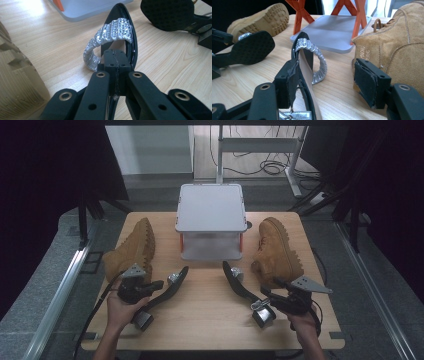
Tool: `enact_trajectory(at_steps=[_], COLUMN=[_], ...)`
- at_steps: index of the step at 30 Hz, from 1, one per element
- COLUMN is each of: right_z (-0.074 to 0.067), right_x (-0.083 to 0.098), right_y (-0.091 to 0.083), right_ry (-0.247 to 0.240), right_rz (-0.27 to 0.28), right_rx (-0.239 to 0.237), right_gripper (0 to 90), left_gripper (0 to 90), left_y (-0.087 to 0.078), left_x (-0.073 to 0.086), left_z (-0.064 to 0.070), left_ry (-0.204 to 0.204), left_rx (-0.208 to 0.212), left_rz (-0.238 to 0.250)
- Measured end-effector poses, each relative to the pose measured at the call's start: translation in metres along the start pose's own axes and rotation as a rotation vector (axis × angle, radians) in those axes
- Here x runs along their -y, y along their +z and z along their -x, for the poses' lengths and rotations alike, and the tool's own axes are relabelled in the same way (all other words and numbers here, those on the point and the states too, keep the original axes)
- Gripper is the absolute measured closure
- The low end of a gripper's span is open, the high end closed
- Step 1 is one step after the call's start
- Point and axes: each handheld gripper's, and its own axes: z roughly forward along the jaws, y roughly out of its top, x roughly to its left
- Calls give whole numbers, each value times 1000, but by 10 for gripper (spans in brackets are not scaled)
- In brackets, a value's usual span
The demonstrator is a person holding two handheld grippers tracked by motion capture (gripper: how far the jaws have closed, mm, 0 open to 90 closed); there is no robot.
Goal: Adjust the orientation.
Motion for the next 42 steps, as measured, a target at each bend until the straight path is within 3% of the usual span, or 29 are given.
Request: enact_trajectory(at_steps=[12,21,29,33,36,42], right_z=[-2,-3,-3,-2,-2,-1], right_x=[2,3,4,4,5,6], right_y=[3,4,4,3,3,3], right_ry=[0,-3,-3,-3,-2,0], right_rz=[-17,-22,-27,-28,-30,-32], right_rx=[14,16,16,17,18,18], right_gripper=[372,371,371,370,370,369], left_gripper=[898,899,898,890,875,862], left_y=[8,9,13,16,19,22], left_x=[4,3,2,2,0,-1], left_z=[5,9,17,25,40,51], left_ry=[2,9,19,31,66,86], left_rx=[15,3,20,38,64,86], left_rz=[-50,-58,-75,-105,-132,-154])
